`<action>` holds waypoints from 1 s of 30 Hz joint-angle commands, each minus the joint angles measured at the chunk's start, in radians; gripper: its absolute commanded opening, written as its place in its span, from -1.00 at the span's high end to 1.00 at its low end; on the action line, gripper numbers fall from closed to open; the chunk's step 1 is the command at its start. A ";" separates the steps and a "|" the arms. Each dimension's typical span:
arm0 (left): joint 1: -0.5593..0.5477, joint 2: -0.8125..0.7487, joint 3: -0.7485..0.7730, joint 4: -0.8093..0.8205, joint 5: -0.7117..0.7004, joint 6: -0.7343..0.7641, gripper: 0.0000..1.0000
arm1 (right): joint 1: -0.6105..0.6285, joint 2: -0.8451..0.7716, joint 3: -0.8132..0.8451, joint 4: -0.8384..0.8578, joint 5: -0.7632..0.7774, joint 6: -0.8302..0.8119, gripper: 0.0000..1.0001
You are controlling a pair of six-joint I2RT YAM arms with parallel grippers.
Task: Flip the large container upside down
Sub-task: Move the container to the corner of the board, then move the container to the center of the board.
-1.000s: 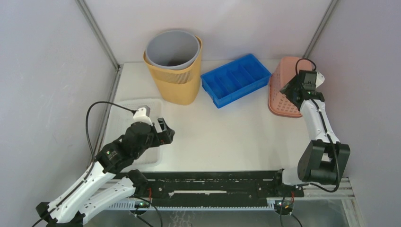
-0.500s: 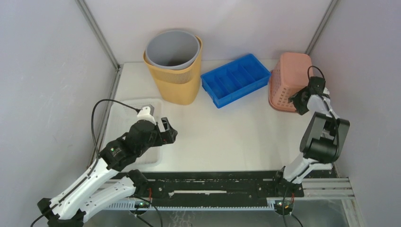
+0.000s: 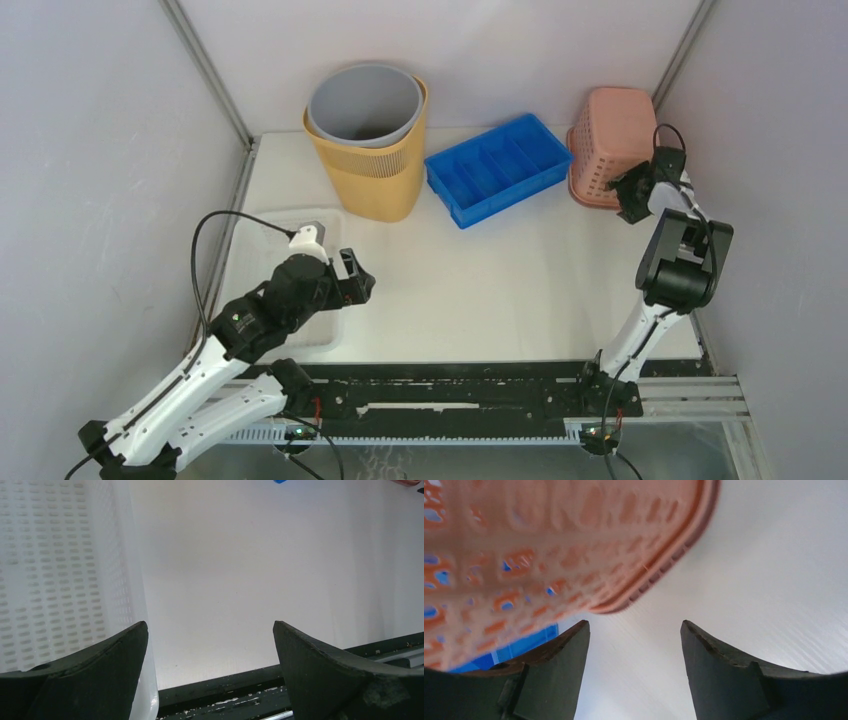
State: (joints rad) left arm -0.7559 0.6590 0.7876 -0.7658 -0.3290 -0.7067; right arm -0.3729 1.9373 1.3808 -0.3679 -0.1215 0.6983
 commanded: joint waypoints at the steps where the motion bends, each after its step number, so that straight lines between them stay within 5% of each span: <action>1: 0.006 0.007 0.045 0.021 0.001 0.023 -1.00 | -0.007 -0.205 -0.098 0.054 0.047 -0.004 -0.53; 8: 0.006 0.024 0.051 0.031 0.004 0.029 -1.00 | 0.052 -0.494 -0.231 -0.009 0.055 -0.097 -0.54; 14: 0.007 0.008 0.032 0.034 -0.005 0.029 -1.00 | 0.336 -0.595 -0.288 0.036 -0.029 -0.278 -0.54; 18: 0.007 -0.020 0.006 0.036 0.003 0.021 -1.00 | 0.514 -0.510 -0.250 0.094 -0.116 -0.357 -0.51; 23: 0.007 -0.074 -0.031 0.026 0.012 0.003 -1.00 | 0.703 -0.319 -0.056 0.036 -0.003 -0.427 -0.39; 30: 0.007 -0.137 -0.050 -0.004 0.016 -0.018 -1.00 | 0.762 -0.020 0.272 -0.088 0.146 -0.325 -0.31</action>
State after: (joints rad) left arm -0.7540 0.5438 0.7597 -0.7727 -0.3279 -0.7082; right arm 0.3840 1.8282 1.5139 -0.4011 -0.0837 0.3393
